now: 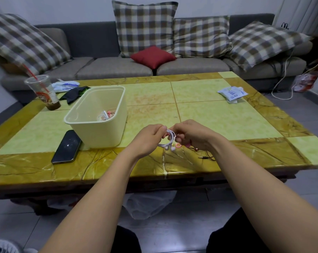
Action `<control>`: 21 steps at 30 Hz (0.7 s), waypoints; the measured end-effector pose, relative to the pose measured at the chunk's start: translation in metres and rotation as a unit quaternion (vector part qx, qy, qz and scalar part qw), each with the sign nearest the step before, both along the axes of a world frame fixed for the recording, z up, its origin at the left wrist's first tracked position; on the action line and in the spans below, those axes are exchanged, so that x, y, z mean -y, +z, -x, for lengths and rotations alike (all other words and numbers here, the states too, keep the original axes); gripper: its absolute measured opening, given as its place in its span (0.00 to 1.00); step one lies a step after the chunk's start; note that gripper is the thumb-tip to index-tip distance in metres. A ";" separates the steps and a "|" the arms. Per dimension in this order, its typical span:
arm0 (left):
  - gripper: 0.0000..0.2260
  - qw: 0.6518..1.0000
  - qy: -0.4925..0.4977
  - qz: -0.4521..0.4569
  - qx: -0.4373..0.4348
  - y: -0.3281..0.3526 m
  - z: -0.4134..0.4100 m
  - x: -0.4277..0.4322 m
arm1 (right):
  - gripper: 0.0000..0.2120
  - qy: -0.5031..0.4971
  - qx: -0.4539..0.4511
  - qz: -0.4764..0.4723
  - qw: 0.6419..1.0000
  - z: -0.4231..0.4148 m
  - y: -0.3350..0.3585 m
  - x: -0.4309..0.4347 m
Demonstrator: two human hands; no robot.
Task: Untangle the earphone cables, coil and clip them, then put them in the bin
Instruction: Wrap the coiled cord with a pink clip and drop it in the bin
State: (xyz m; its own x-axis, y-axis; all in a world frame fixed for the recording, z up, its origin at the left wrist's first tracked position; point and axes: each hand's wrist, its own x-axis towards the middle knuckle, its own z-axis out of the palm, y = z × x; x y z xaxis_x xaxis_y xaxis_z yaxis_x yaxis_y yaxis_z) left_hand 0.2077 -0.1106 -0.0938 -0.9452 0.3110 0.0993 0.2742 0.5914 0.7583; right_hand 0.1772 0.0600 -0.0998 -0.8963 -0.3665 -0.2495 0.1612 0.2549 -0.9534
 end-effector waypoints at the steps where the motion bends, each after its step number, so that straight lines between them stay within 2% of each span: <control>1: 0.18 1.000 0.010 0.005 -0.004 -0.001 0.000 0.000 | 0.13 0.011 0.010 0.013 1.000 -0.001 0.002 -0.001; 4: 0.18 0.999 0.032 0.005 -0.007 0.000 0.000 0.001 | 0.10 0.057 0.013 0.008 0.998 -0.004 0.004 -0.003; 7: 0.18 0.999 0.043 -0.010 -0.005 0.000 -0.001 0.003 | 0.12 0.056 0.003 -0.012 0.998 -0.003 0.002 -0.005; 11: 0.17 0.998 0.039 -0.040 0.012 -0.001 -0.002 0.004 | 0.06 0.079 0.021 0.011 0.997 -0.002 0.001 -0.005; 16: 0.10 0.992 0.010 -0.093 0.080 -0.002 -0.002 0.006 | 0.08 0.081 0.039 0.033 0.995 0.000 -0.001 -0.007; 21: 0.06 0.991 0.000 -0.128 0.050 -0.005 -0.001 0.008 | 0.11 0.066 0.052 0.042 0.996 0.001 -0.002 -0.007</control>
